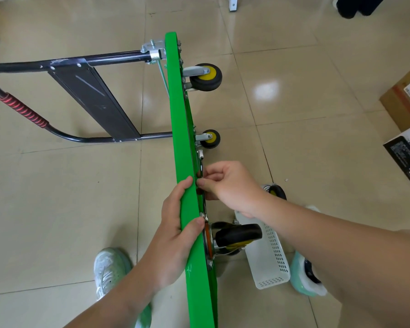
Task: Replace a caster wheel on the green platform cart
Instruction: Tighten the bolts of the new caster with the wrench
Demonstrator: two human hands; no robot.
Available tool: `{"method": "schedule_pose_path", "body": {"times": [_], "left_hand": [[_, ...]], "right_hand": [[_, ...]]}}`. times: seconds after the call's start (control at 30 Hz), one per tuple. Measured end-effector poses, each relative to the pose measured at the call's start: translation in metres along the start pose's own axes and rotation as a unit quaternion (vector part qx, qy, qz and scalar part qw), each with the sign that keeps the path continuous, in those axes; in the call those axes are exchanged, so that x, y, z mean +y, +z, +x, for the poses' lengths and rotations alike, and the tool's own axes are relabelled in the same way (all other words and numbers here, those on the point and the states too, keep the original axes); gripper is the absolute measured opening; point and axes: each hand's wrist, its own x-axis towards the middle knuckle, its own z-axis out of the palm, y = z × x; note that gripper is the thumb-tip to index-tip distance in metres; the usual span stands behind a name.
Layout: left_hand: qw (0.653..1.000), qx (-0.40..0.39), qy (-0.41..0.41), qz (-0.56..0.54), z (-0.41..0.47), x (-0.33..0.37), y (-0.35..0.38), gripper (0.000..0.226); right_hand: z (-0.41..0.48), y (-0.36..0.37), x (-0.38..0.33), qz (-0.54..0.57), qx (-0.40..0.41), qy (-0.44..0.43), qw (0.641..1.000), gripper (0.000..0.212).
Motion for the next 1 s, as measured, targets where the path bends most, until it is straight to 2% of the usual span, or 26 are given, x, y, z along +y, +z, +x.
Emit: {"method": "schedule_pose_path", "body": {"times": [0.23,0.4,0.53,0.7,0.83,1.0], "left_hand": [[1.0,-0.002,0.002,-0.011,0.001,-0.002,0.0,0.07],[1.0,-0.004,0.001,-0.002,0.0,0.001,0.0,0.068],[1.0,-0.011,-0.007,-0.01,0.001,-0.001,-0.001,0.07],[1.0,-0.013,-0.005,0.004,0.0,-0.002,-0.002,0.069],[1.0,-0.011,-0.006,0.011,0.001,-0.002,-0.002,0.069],[1.0,-0.01,-0.012,0.01,0.001,-0.001,-0.002,0.069]], "right_hand": [[0.001,0.0,-0.002,0.027,0.017,0.009,0.999,0.007],[0.006,-0.003,-0.006,0.041,-0.007,0.028,0.999,0.033],[0.009,-0.002,-0.003,0.045,-0.009,0.03,0.999,0.018],[0.023,-0.004,0.001,0.064,0.005,0.081,0.995,0.01],[0.03,-0.001,0.002,0.057,-0.005,0.104,0.993,0.015],[0.04,-0.002,0.005,0.08,0.005,0.174,0.982,0.024]]}}
